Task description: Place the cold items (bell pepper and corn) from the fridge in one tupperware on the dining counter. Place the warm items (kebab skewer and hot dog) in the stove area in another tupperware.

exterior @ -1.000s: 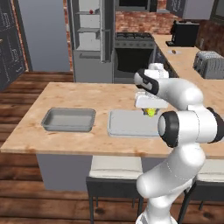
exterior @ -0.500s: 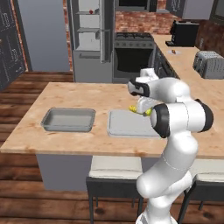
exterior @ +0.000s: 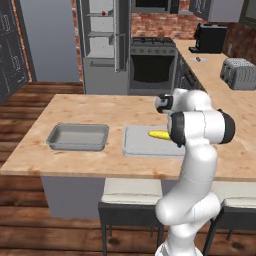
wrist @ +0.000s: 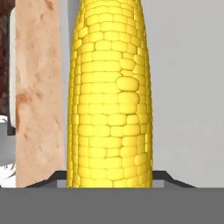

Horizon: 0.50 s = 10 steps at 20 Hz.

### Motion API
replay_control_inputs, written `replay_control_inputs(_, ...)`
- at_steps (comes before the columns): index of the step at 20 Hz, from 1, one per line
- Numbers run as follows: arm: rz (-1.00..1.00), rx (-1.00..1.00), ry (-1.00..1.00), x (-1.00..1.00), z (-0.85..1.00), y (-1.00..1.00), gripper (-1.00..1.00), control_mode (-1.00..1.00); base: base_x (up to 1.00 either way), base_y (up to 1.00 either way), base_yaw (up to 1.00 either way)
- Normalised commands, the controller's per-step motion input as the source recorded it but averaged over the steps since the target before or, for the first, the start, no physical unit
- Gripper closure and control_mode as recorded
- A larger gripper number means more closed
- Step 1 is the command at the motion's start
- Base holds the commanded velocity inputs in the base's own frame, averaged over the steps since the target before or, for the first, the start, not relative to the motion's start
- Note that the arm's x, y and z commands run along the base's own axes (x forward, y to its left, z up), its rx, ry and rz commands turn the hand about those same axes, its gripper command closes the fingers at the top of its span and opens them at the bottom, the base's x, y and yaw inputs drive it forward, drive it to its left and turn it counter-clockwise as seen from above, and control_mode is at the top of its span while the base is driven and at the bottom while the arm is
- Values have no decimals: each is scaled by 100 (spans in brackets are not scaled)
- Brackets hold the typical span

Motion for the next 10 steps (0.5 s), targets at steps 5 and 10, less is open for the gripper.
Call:
replay_control_inputs(5, 15, 10, 3, 40, -23, -13, 100, -100, 0, 0, 0)
replay_control_inputs(10, 0, 3, 12, 27, -23, 0, 100, -100, 0, 0, 0)
